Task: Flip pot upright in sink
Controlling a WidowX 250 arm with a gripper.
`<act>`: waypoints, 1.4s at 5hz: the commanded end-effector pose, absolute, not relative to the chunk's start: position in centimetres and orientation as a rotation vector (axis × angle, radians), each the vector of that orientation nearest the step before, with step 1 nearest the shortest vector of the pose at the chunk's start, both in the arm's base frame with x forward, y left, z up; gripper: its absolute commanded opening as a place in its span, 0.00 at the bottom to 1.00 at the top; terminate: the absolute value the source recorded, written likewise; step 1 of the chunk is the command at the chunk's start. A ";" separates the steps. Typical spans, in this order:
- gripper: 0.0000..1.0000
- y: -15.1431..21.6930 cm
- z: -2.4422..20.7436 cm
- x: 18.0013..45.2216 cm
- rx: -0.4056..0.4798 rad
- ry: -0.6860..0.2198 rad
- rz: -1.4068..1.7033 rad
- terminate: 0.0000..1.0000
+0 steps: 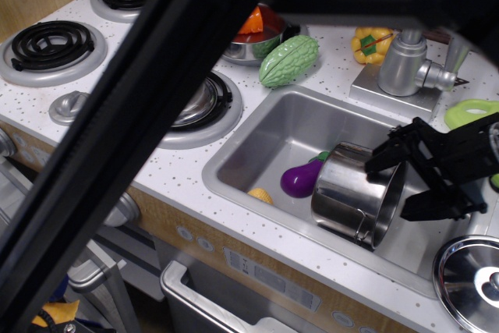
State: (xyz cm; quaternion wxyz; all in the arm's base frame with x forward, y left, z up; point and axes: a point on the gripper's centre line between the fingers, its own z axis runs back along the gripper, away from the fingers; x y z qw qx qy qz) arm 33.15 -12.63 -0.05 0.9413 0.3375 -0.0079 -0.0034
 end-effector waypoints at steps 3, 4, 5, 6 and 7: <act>0.00 -10.4 1.7 33.4 0.639 -0.101 -0.015 0.00; 0.00 -9.9 1.7 33.5 0.610 -0.098 -0.011 0.00; 0.00 -10.1 1.5 33.5 0.529 -0.039 0.048 0.00; 0.00 -10.7 1.5 33.2 0.458 0.001 0.073 0.00; 0.00 -11.7 1.1 32.7 0.340 0.008 0.137 0.00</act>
